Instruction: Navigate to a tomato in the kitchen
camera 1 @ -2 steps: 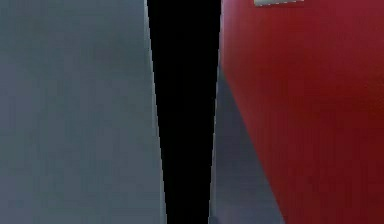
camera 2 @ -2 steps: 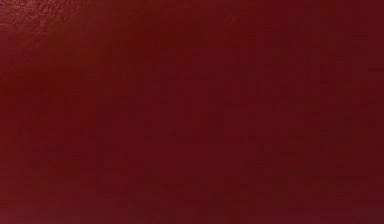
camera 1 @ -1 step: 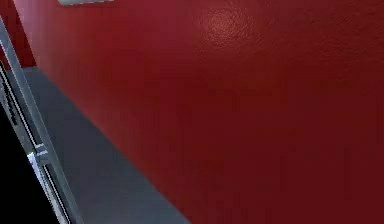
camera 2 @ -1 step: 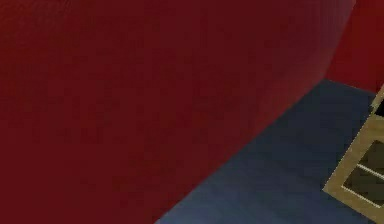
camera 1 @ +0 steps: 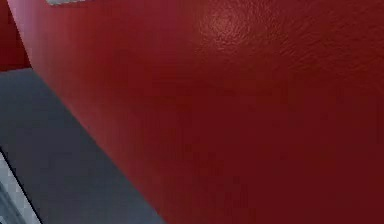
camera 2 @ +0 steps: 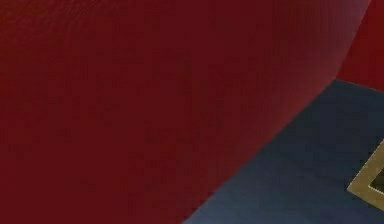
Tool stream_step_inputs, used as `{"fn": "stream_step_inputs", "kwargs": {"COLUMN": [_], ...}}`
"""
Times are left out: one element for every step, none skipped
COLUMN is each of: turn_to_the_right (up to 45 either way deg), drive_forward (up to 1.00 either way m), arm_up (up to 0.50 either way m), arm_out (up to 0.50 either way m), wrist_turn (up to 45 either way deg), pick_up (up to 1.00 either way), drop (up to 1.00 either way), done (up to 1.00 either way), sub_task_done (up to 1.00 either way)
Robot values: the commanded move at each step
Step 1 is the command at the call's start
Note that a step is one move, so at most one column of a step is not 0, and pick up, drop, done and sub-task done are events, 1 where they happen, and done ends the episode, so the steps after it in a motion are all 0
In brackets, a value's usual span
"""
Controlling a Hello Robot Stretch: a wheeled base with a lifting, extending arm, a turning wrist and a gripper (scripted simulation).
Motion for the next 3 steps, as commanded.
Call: {"fn": "stream_step_inputs", "kwargs": {"turn_to_the_right": [-18.0, -3.0, 0.0], "drive_forward": [0.00, 0.00, 0.80], "arm_up": [0.00, 0.00, 0.00], "arm_out": [0.00, 0.00, 0.00], "wrist_turn": [0.0, 0.0, 0.0], "pick_up": [0.00, 0.00, 0.00], "drop": [0.00, 0.00, 0.00], "done": [0.00, 0.00, 0.00], "sub_task_done": [0.00, 0.00, 0.00]}}
